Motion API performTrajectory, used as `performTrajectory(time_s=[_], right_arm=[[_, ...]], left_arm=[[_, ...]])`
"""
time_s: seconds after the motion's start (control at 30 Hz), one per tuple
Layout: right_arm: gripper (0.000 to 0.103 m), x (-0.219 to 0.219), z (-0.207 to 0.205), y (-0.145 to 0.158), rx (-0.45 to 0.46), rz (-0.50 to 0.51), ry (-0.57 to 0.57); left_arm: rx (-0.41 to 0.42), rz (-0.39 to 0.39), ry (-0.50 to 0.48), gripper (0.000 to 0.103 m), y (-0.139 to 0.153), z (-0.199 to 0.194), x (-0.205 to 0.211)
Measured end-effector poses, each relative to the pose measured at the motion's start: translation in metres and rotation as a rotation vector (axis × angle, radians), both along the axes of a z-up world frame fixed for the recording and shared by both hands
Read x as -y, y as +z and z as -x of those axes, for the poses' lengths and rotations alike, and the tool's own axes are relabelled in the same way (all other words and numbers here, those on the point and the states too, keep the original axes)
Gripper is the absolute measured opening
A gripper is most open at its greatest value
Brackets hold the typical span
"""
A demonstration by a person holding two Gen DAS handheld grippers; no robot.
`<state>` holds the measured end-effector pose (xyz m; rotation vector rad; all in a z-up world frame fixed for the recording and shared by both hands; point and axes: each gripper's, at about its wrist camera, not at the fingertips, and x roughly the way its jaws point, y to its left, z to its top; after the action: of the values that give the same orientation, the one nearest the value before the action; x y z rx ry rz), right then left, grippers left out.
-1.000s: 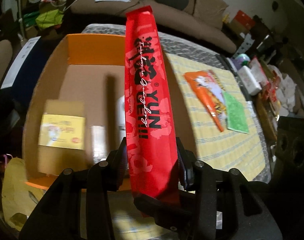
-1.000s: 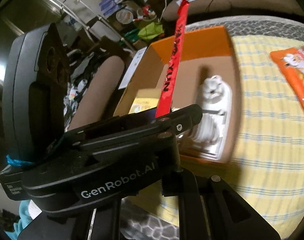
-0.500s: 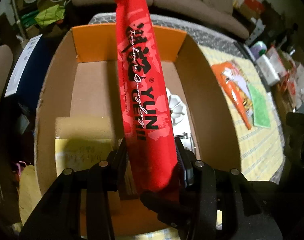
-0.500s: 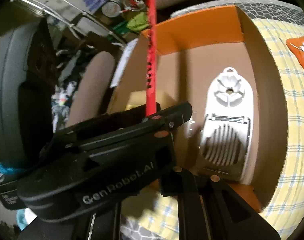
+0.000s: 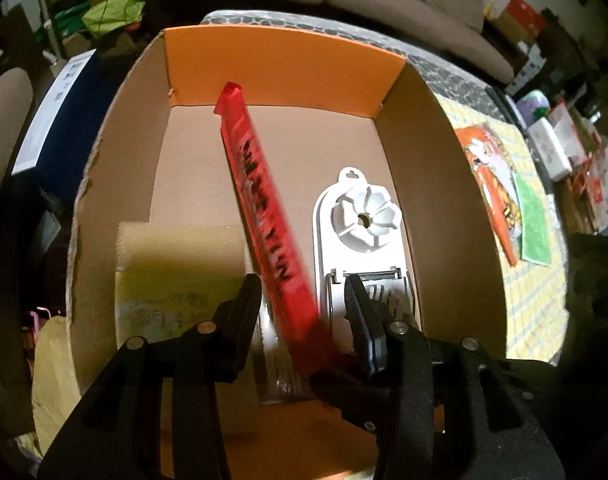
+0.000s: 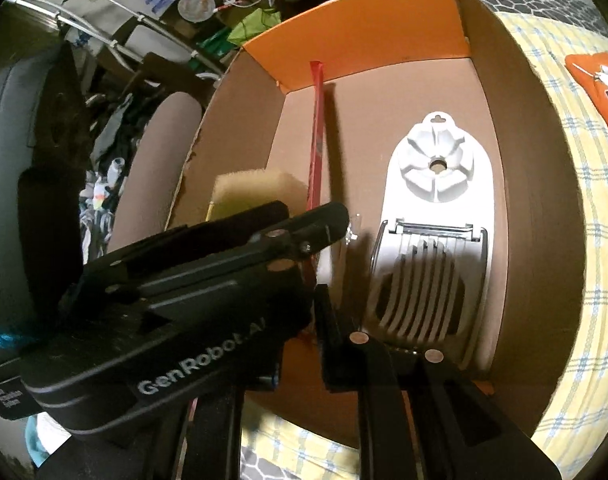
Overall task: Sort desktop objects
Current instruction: 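Carry the red package over the box and lower it beside the egg slicer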
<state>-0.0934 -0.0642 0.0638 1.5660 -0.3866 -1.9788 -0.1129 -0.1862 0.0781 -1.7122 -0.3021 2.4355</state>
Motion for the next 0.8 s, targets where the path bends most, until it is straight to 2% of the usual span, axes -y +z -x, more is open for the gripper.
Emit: performTrajectory(time_s=[0.1, 0.27, 0.37, 0.57, 0.6, 0.67, 0.8], right_arm=[[0.015, -0.002, 0.0, -0.004, 0.022, 0.006, -0.008], [0.015, -0.002, -0.001, -0.006, 0.061, 0.019, -0.025], [0.015, -0.001, -0.001, -0.004, 0.051, 0.007, -0.028], [0.015, 0.003, -0.006, 0.006, 0.013, -0.001, -0.008], [0.015, 0.006, -0.007, 0.007, 0.008, -0.01, 0.002], [0.024, 0.016, -0.008, 0.008, -0.014, -0.053, 0.018], [0.025, 0.034, -0.003, -0.001, -0.024, -0.143, 0.037]], left_arm=[[-0.015, -0.029, 0.025, 0.043, 0.008, -0.004, 0.011], [-0.051, -0.035, 0.059, 0.047, 0.023, -0.011, 0.028], [-0.057, -0.032, 0.067, 0.051, 0.027, -0.014, 0.033], [-0.064, -0.075, 0.102, 0.051, 0.03, -0.026, 0.045], [-0.066, -0.083, 0.106, 0.051, 0.031, -0.028, 0.047], [-0.069, -0.094, 0.111, 0.051, 0.033, -0.032, 0.051], [-0.081, -0.111, 0.125, 0.051, 0.037, -0.039, 0.061]])
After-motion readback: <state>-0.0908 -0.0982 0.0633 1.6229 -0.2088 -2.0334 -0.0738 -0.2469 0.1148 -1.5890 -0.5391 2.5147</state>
